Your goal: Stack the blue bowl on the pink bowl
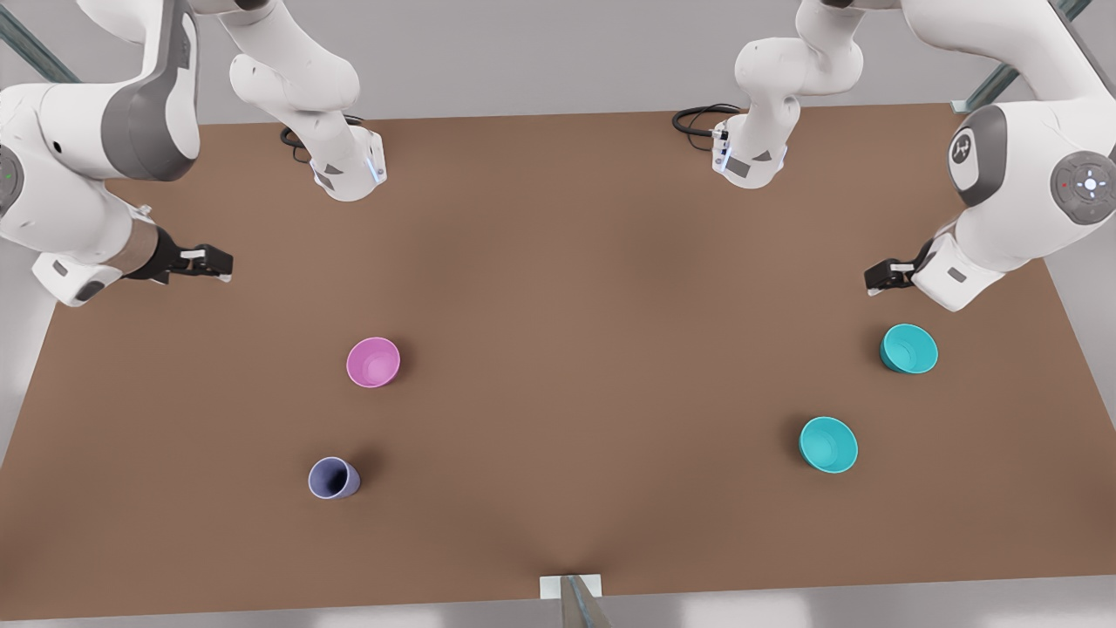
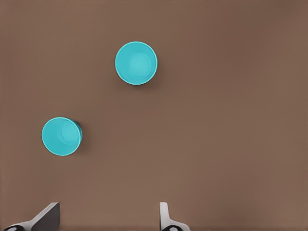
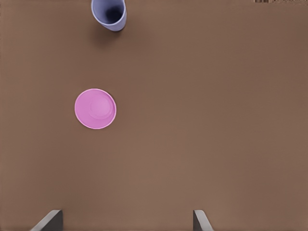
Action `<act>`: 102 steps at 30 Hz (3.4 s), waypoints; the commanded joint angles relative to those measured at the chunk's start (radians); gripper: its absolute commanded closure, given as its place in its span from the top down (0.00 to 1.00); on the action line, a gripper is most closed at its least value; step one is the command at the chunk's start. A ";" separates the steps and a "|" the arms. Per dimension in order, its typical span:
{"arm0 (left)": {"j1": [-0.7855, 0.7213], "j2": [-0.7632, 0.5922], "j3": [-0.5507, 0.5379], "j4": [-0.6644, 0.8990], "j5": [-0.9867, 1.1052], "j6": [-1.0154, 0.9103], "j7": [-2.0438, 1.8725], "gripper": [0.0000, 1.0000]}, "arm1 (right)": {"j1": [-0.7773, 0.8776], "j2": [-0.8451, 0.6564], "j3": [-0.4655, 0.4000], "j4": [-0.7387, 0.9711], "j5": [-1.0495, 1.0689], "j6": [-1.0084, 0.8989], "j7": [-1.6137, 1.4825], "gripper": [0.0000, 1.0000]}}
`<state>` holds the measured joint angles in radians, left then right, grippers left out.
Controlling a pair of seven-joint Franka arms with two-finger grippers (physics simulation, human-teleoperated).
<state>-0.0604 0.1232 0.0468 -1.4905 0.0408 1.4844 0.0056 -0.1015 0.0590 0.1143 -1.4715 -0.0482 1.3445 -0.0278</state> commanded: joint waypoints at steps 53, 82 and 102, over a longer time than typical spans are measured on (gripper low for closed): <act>-0.002 0.004 -0.007 0.000 -0.013 -0.058 -0.013 1.00 | 0.023 0.519 0.048 -0.446 0.243 0.740 0.149 0.52; -0.002 0.006 -0.008 0.000 -0.013 -0.056 -0.015 1.00 | 0.606 0.923 0.166 0.158 0.441 1.075 0.980 0.21; 0.185 0.817 0.002 0.328 -0.282 0.672 0.337 1.00 | -0.078 0.637 0.162 0.585 0.116 -0.410 0.487 1.00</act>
<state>0.1191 0.9299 0.0504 -1.1649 -0.1729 1.9625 0.1350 -0.1514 0.7091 0.2760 -0.9118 0.1796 1.4896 0.6925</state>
